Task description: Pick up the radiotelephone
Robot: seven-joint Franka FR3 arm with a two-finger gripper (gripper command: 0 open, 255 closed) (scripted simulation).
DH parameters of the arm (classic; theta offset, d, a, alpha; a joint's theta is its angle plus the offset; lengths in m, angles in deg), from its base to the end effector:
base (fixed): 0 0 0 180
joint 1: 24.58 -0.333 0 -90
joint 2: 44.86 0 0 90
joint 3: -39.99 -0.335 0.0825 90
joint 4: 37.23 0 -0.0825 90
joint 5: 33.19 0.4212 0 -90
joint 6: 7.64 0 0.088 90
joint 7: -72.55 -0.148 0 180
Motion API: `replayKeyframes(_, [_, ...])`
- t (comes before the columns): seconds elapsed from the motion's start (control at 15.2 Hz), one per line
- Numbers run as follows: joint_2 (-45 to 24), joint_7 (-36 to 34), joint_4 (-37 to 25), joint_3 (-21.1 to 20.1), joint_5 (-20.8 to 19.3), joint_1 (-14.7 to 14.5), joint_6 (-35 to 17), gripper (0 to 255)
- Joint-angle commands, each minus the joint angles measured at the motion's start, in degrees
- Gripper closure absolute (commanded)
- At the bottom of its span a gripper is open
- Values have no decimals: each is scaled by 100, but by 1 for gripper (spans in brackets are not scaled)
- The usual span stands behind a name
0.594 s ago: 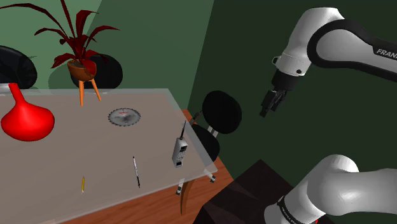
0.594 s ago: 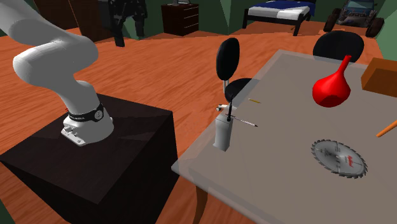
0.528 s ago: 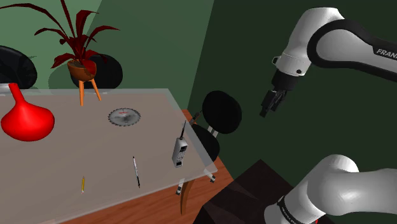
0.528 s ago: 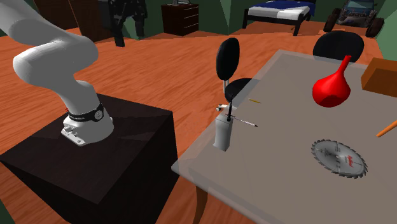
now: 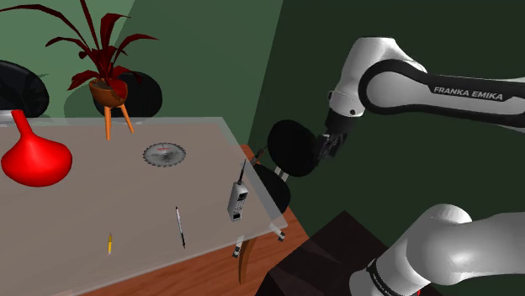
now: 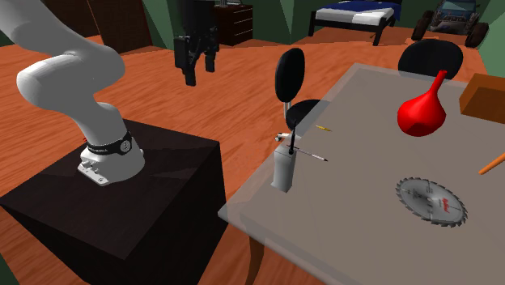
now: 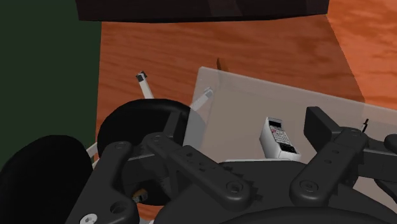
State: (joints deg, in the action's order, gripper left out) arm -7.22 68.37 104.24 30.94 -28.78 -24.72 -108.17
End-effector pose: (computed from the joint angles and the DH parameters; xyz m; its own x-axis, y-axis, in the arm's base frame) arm 0.3637 0.0704 0.4718 0.9976 0.0346 -0.0607 0.0362 -0.9990 0.0261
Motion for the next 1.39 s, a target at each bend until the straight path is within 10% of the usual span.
replayKeyframes(0.0, [-343, -182, 32, -173, 28, -12, -388, 0])
replayKeyframes(0.66, [-2440, -1215, -354, -931, -328, 73, -2043, 0])
replayKeyframes(1.32, [-4894, -2642, -1576, -1178, -1618, -43, -2970, 0])
